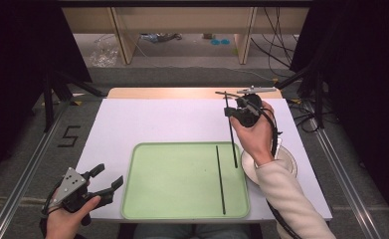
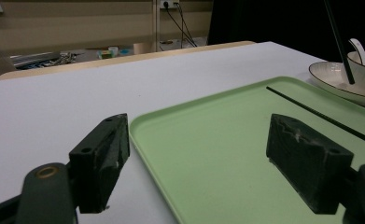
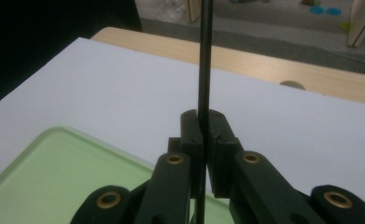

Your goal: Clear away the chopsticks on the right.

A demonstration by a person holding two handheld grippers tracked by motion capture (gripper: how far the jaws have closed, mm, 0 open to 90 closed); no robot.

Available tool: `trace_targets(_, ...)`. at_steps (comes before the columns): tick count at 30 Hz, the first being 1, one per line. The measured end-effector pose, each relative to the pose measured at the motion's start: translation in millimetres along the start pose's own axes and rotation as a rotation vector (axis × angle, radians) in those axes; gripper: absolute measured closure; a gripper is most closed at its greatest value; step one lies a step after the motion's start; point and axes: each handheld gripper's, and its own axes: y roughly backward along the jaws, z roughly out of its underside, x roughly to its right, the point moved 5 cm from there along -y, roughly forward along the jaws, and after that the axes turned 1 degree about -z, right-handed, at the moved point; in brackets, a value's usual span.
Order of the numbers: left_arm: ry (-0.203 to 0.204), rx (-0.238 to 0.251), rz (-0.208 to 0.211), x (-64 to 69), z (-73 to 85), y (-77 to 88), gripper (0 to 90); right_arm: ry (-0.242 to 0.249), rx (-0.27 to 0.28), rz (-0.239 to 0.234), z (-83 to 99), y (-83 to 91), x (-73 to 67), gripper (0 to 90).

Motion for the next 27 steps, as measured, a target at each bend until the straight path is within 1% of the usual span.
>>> trace_targets(1, 0.000, -0.003, -0.002, 0.0, 0.0, 0.3, 21.5, -0.010, 0.001, -0.001, 0.3, -0.5, 0.6, 87.8)
trace_targets(2, 0.000, -0.002, -0.001, 0.0, 0.0, 0.2, 21.5, -0.049, -0.020, 0.004, 1.5, 0.2, -0.6, 87.8)
trace_targets(3, -0.001, -0.002, -0.001, 0.0, 0.0, 0.2, 21.5, -0.050, -0.024, 0.005, 2.0, -0.6, 0.7, 87.8)
trace_targets(6, 0.000, -0.001, -0.001, 0.1, -0.2, 0.4, 21.5, -0.101, -0.049, 0.009, 4.4, -1.4, 2.3, 87.8)
trace_targets(7, 0.000, -0.001, -0.001, 0.1, -0.2, 0.4, 21.4, -0.137, -0.078, 0.013, 6.2, -0.9, 1.3, 87.8)
trace_targets(9, 0.002, 0.001, 0.000, 0.3, -0.4, 0.3, 21.4, -0.135, -0.079, 0.018, 7.3, -2.4, 2.8, 87.8)
trace_targets(10, 0.003, 0.002, 0.001, 0.6, -0.4, 0.3, 21.4, -0.149, -0.106, 0.024, 9.5, -4.0, 1.9, 87.8)
trace_targets(11, 0.002, 0.001, 0.001, 0.5, -0.3, 0.2, 21.4, -0.116, -0.095, 0.022, 10.2, -6.3, 4.3, 87.8)
trace_targets(12, 0.003, 0.000, 0.000, 0.6, -0.2, 0.1, 21.4, -0.107, -0.093, 0.026, 11.0, -7.1, 5.3, 87.8)
trace_targets(13, 0.003, 0.000, 0.000, 0.6, -0.1, 0.1, 21.5, -0.138, -0.109, 0.032, 11.3, -7.4, 3.1, 87.8)
trace_targets(14, 0.002, -0.001, 0.000, 0.5, -0.1, 0.2, 21.4, -0.115, -0.103, 0.034, 12.3, -8.6, 5.0, 87.8)
trace_targets(15, 0.002, 0.000, 0.000, 0.5, -0.2, 0.2, 21.4, -0.121, -0.110, 0.032, 12.7, -8.7, 5.0, 87.8)
trace_targets(16, 0.002, -0.001, 0.000, 0.3, -0.1, 0.2, 21.4, -0.137, -0.127, 0.040, 13.8, -8.4, 4.2, 87.8)
trace_targets(18, 0.001, -0.002, 0.001, 0.2, 0.1, 0.1, 21.4, -0.134, -0.122, 0.039, 14.5, -10.0, 5.3, 87.8)
trace_targets(19, 0.002, -0.002, 0.000, 0.3, 0.0, 0.2, 21.4, -0.162, -0.117, 0.046, 14.9, -11.0, 3.7, 87.8)
trace_targets(20, 0.002, -0.001, 0.000, 0.2, 0.0, 0.2, 21.4, -0.164, -0.142, 0.046, 15.7, -10.2, 3.9, 87.8)
trace_targets(21, 0.002, -0.001, 0.000, 0.2, 0.0, 0.2, 21.4, -0.174, -0.146, 0.044, 16.1, -10.1, 3.4, 87.8)
trace_targets(22, 0.001, -0.002, 0.000, 0.2, 0.0, 0.2, 21.4, -0.169, -0.142, 0.051, 16.5, -11.1, 4.2, 87.8)
trace_targets(25, 0.001, 0.000, 0.000, 0.2, -0.2, 0.3, 21.5, -0.177, -0.161, 0.052, 17.7, -11.4, 4.8, 87.8)
trace_targets(26, 0.001, 0.000, 0.000, 0.2, -0.2, 0.3, 21.5, -0.204, -0.178, 0.057, 18.4, -10.7, 3.4, 87.8)
trace_targets(27, 0.001, 0.000, 0.000, 0.2, -0.2, 0.3, 21.4, -0.204, -0.178, 0.057, 18.4, -10.7, 3.4, 87.8)
